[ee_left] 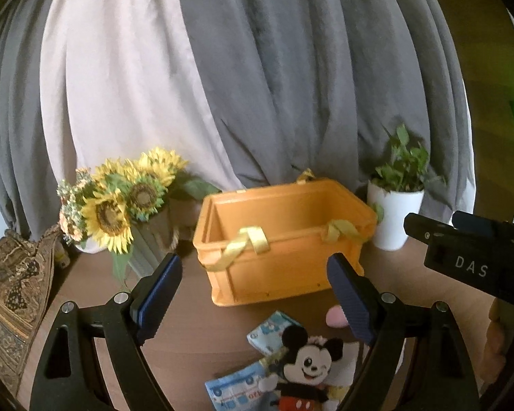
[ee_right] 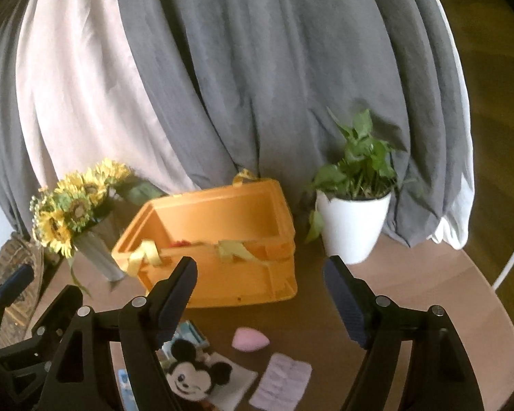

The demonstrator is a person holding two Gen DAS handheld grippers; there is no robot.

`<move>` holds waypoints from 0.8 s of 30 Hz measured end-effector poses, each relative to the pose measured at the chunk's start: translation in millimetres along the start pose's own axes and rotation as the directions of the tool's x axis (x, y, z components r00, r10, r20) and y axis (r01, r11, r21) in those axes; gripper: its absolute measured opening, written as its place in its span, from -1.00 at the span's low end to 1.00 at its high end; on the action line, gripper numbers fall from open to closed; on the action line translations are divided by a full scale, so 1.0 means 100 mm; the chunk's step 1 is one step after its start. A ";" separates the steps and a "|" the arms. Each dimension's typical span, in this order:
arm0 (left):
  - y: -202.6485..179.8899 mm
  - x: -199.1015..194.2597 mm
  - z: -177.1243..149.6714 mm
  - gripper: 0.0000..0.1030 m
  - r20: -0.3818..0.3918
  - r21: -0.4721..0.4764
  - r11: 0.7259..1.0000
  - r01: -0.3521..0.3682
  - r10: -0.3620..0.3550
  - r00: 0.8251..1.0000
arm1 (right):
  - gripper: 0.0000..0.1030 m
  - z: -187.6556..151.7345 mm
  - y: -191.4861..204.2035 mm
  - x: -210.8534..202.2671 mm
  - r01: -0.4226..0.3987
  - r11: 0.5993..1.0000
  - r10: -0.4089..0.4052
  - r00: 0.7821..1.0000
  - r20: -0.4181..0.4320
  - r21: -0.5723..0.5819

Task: Organize soft objects
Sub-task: 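Move both tools back toward the Mickey plush and lavender towel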

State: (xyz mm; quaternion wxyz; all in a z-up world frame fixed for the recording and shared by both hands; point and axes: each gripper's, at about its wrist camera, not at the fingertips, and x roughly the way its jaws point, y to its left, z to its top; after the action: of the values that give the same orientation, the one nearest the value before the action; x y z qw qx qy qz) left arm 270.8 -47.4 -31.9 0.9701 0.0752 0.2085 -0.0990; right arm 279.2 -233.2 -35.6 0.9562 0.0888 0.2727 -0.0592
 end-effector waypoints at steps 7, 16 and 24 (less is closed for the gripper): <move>-0.07 0.07 -0.21 0.70 -0.065 0.046 0.998 0.033 -0.030 0.997 | 0.51 -0.27 -0.08 0.05 0.021 0.999 -0.019 0.998 -0.061 0.026; -0.22 0.14 -0.45 0.70 -0.116 0.145 0.988 0.060 -0.044 0.992 | 0.51 -0.56 -0.13 0.16 0.031 0.999 -0.029 0.990 -0.140 0.011; -0.33 0.33 -0.66 0.70 -0.198 0.180 0.979 0.093 -0.057 0.978 | 0.51 -0.79 -0.21 0.33 0.036 0.999 -0.033 0.974 -0.222 0.009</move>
State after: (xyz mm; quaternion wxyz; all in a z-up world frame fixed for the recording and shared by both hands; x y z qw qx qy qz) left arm 266.7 -72.5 -109.0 0.9294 0.1680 0.2936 -0.1473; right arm 263.8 -239.6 -122.0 0.9179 0.0964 0.3790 -0.0672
